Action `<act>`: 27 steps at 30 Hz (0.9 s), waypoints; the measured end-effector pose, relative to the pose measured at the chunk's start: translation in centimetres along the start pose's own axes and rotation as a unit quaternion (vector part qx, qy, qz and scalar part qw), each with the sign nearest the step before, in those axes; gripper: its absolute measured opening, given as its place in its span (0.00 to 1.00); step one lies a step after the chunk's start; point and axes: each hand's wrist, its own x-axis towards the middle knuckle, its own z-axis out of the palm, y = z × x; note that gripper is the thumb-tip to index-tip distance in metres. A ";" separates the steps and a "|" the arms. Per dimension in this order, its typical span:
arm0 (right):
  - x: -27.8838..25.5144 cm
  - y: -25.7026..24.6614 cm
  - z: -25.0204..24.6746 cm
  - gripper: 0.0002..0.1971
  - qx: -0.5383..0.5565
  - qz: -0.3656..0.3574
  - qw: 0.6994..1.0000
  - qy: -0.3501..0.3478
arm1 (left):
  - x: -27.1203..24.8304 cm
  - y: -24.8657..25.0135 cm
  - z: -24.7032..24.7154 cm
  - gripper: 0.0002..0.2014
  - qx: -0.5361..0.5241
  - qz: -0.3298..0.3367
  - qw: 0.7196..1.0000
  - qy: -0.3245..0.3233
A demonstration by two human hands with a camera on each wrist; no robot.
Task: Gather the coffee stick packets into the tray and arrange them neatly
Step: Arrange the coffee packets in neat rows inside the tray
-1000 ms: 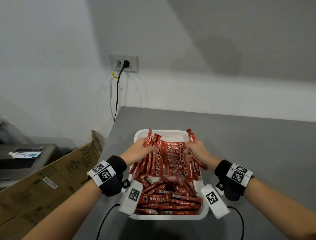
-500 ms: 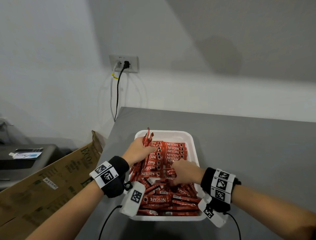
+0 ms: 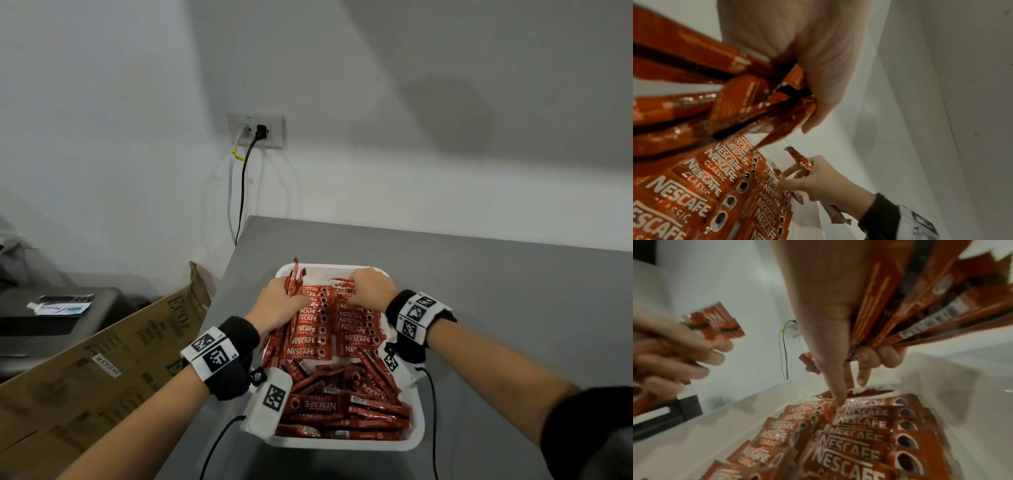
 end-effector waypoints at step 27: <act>1.7 -1.2 -0.8 0.17 0.013 -0.098 0.992 -0.080 | 0.7 -0.9 -0.3 0.03 -0.015 0.029 0.999 0.012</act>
